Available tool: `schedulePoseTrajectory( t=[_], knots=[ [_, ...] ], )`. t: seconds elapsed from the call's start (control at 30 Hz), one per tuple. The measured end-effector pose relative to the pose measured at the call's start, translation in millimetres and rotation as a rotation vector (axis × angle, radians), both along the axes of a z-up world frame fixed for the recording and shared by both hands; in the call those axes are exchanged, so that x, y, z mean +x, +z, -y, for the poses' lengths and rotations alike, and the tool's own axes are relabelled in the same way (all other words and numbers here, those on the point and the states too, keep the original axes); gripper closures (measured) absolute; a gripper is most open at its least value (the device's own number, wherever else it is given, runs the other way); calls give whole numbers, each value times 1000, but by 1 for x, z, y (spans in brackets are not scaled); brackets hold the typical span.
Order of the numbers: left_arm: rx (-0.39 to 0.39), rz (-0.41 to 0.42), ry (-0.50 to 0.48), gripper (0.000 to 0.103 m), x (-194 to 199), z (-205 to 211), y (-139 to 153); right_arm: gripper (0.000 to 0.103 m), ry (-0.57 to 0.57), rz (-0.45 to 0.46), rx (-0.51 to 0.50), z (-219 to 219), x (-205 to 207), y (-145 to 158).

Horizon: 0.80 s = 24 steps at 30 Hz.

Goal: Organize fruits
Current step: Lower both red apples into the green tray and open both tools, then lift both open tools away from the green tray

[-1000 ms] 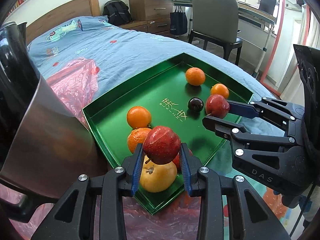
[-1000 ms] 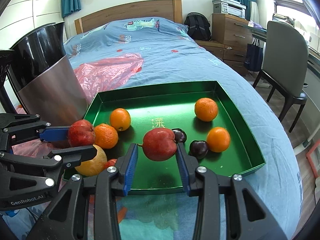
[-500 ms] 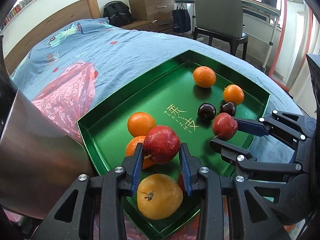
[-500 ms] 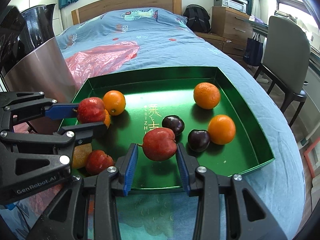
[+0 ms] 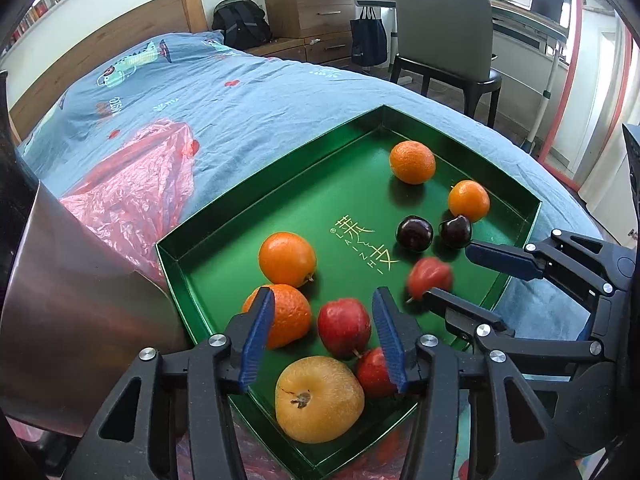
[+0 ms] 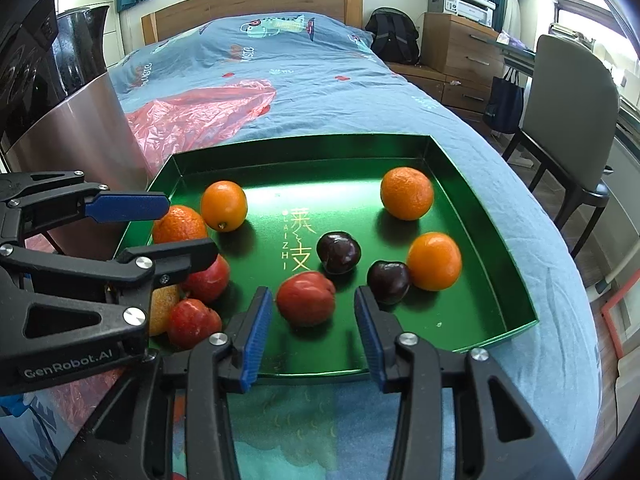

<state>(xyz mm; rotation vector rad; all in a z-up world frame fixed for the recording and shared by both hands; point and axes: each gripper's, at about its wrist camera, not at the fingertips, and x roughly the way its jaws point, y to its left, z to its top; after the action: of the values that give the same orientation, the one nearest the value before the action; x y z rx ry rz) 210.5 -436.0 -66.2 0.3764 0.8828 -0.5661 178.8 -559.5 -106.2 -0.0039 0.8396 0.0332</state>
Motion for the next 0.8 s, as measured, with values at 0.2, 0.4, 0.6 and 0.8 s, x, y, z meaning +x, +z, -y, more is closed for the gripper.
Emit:
schedulePoseTrajectory(
  t=[0.2,0.4,0.6,0.8],
  knots=[
    [-18,9,10,53,-6,-6,10,45,2,10,-7,-3,-7,10],
    [-49,1,34,51,-18,-22,19,43,8,18,-5,-9,-19,19],
    [-64,3,55,50,-36,-39,26,36,19,19,-4,-21,-34,25],
    [-72,14,78,49,-56,-66,31,28,38,34,-1,-37,-50,37]
  ],
)
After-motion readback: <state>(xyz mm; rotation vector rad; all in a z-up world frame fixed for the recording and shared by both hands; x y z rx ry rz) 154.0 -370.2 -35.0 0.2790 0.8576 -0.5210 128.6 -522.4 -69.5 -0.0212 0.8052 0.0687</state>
